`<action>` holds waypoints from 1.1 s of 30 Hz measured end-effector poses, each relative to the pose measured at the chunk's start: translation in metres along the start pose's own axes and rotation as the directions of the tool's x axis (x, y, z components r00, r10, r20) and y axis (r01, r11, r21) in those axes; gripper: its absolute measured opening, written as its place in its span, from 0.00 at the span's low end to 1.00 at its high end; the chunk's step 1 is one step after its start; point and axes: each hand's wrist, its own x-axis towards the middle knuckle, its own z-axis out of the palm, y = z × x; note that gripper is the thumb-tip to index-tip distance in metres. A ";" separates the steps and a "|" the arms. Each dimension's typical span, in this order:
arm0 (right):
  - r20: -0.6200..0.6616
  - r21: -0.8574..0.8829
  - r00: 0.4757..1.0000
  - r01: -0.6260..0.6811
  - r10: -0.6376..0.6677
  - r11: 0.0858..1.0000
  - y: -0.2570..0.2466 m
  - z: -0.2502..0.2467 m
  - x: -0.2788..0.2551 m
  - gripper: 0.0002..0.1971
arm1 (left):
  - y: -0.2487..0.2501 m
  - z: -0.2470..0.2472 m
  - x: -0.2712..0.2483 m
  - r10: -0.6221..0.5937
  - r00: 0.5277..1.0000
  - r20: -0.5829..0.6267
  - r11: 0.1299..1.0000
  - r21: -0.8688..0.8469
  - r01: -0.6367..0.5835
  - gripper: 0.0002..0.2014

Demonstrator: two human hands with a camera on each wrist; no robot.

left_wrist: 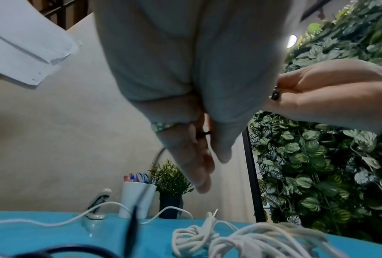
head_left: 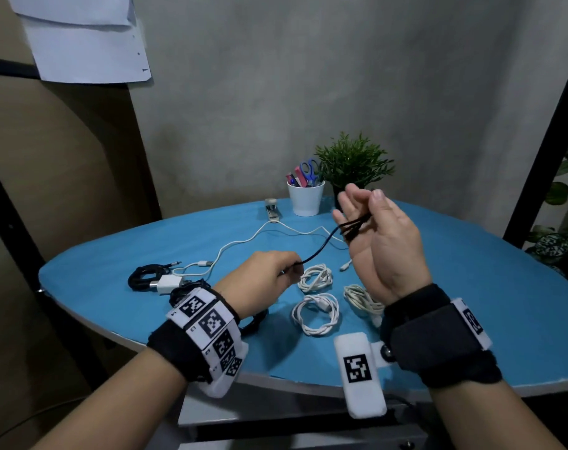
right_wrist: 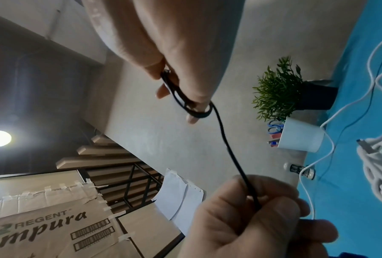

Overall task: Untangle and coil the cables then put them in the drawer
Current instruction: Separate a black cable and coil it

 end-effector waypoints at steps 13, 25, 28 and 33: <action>0.242 -0.927 0.967 0.206 0.079 0.314 0.015 -0.013 -0.008 0.10 | 0.014 -0.042 0.011 0.360 0.860 -0.362 0.931 0.206 -0.302 0.08; 0.220 -0.388 0.926 -0.206 0.307 0.898 0.010 -0.002 -0.022 0.17 | 0.010 -0.030 -0.001 0.041 0.971 -0.235 0.890 -0.433 -0.142 0.15; 0.169 -0.313 0.945 -0.217 0.279 0.925 0.009 0.002 -0.020 0.17 | 0.019 -0.015 -0.008 0.047 0.992 -0.121 0.821 -0.560 -0.108 0.15; 0.139 -0.341 0.949 -0.221 0.282 0.914 0.010 -0.003 -0.018 0.16 | 0.024 -0.009 -0.009 -0.027 0.997 -0.078 0.792 -0.609 -0.027 0.05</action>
